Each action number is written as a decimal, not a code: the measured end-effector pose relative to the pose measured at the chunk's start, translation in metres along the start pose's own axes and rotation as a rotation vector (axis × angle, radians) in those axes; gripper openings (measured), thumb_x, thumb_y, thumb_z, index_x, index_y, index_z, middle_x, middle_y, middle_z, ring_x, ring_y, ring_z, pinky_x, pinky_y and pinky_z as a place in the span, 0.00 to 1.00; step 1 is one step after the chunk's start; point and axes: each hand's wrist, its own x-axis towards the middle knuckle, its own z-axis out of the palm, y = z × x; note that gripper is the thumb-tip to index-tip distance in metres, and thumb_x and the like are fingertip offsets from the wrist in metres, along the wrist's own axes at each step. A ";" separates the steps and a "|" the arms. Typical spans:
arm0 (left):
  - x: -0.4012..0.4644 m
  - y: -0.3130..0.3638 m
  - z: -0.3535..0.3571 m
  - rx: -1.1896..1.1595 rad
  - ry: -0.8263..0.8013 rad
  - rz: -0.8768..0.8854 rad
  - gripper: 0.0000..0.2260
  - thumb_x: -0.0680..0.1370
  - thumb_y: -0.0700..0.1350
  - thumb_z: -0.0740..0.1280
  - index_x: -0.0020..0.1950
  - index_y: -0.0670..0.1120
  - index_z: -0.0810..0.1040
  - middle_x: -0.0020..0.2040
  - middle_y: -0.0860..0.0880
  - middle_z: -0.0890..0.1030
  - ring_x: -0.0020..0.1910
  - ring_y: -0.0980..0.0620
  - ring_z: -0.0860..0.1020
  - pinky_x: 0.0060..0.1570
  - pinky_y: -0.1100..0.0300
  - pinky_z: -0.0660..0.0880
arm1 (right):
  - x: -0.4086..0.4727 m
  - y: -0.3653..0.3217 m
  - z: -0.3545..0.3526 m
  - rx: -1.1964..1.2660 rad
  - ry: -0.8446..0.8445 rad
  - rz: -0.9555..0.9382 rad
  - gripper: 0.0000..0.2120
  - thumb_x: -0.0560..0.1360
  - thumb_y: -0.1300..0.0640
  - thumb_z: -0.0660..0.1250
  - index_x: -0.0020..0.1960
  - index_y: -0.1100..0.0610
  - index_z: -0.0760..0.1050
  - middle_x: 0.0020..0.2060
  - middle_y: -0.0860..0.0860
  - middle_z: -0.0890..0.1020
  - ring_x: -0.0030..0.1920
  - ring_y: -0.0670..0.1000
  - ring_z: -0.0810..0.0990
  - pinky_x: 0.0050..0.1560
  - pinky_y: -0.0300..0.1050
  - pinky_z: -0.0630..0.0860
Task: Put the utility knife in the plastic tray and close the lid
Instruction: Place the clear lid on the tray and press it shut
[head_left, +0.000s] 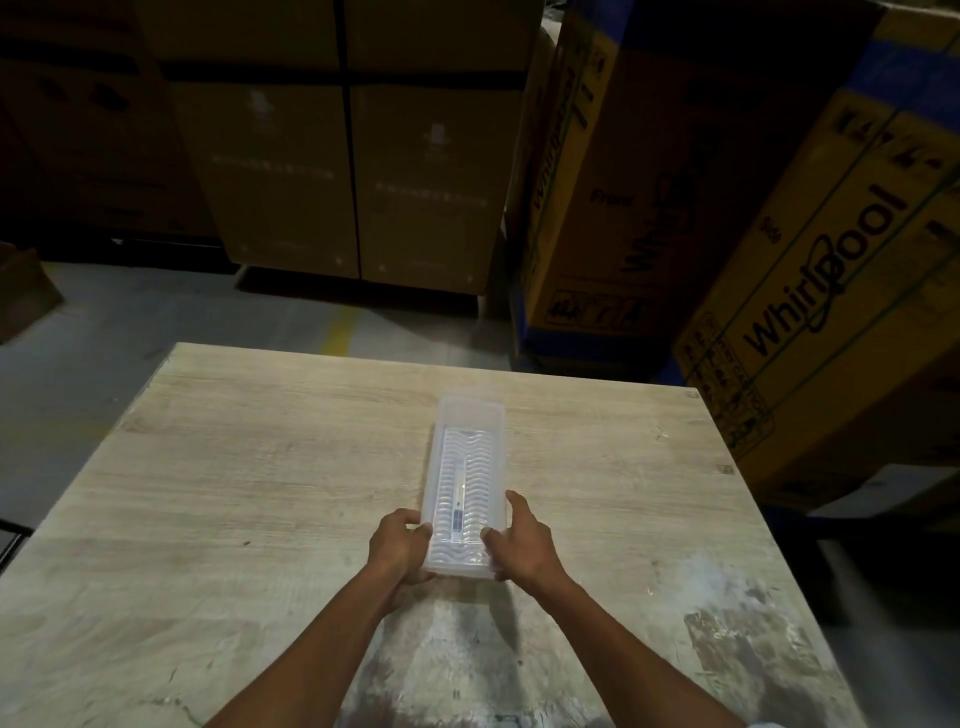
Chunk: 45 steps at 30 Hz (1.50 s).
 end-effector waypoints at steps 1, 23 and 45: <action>0.000 -0.001 0.000 0.001 0.008 -0.002 0.08 0.80 0.42 0.67 0.58 0.42 0.78 0.56 0.37 0.81 0.49 0.37 0.83 0.41 0.39 0.84 | 0.000 0.000 0.000 -0.049 0.010 -0.003 0.29 0.78 0.54 0.67 0.76 0.54 0.61 0.58 0.57 0.82 0.51 0.59 0.85 0.43 0.51 0.86; 0.005 -0.014 -0.009 -0.030 0.069 0.004 0.04 0.72 0.38 0.77 0.42 0.40 0.82 0.42 0.39 0.84 0.35 0.44 0.82 0.40 0.44 0.85 | 0.005 0.033 0.000 0.132 0.064 0.194 0.12 0.74 0.60 0.73 0.56 0.61 0.79 0.47 0.61 0.86 0.31 0.53 0.85 0.32 0.42 0.83; 0.005 -0.015 -0.013 -0.051 0.009 -0.026 0.07 0.74 0.35 0.74 0.37 0.38 0.81 0.35 0.39 0.80 0.27 0.47 0.77 0.35 0.47 0.85 | 0.005 0.037 -0.004 0.262 0.064 0.279 0.09 0.73 0.62 0.77 0.43 0.67 0.79 0.31 0.61 0.83 0.24 0.51 0.81 0.29 0.43 0.81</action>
